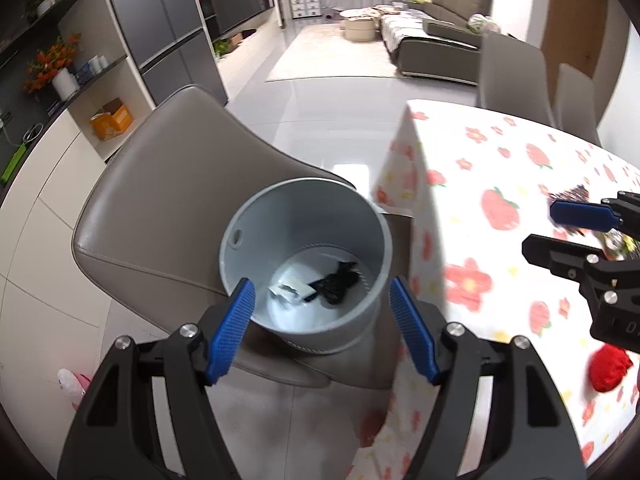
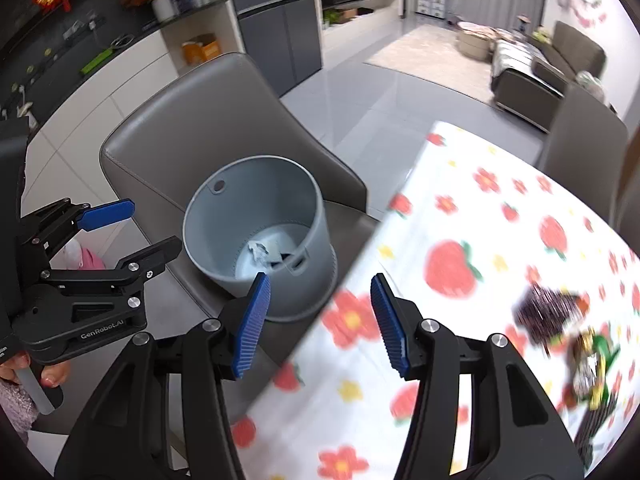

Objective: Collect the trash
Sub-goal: 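Move both tools back over the table toward the red ball and gold box, then grasp the red knit ball with the left tool while the right tool grasps the gold ribbon box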

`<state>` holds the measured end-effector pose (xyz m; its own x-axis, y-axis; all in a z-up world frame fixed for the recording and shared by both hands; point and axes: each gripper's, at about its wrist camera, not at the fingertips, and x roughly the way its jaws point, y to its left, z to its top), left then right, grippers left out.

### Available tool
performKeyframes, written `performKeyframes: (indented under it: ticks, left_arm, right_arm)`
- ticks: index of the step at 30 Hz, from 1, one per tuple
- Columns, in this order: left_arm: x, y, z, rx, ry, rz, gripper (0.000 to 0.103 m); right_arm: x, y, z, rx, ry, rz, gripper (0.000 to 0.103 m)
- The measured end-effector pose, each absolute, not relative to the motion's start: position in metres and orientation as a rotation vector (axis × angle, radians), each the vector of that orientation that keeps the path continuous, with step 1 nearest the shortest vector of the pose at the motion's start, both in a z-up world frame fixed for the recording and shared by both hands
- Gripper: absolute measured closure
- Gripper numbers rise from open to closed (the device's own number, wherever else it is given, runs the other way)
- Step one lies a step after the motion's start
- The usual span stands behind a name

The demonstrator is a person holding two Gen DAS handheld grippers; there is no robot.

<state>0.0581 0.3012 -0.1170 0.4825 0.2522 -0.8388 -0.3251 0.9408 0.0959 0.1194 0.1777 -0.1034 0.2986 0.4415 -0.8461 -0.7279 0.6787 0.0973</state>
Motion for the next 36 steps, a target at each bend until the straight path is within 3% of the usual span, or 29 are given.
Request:
performKeyframes:
  ticks: [11, 21, 36]
  left_arm:
    - [0.046, 0.162, -0.106, -0.036, 1.027, 0.148, 0.033]
    - [0.047, 0.029, -0.124, 0.013, 1.065, -0.047, 0.033]
    - [0.047, -0.064, -0.169, 0.058, 1.151, -0.158, 0.033]
  right_arm:
    - [0.091, 0.007, -0.081, -0.238, 0.994, 0.566, 0.052]
    - [0.076, -0.134, -0.1, -0.182, 1.03, 0.37, 0.052]
    - [0.068, -0.19, -0.141, -0.176, 1.075, 0.364, 0.052]
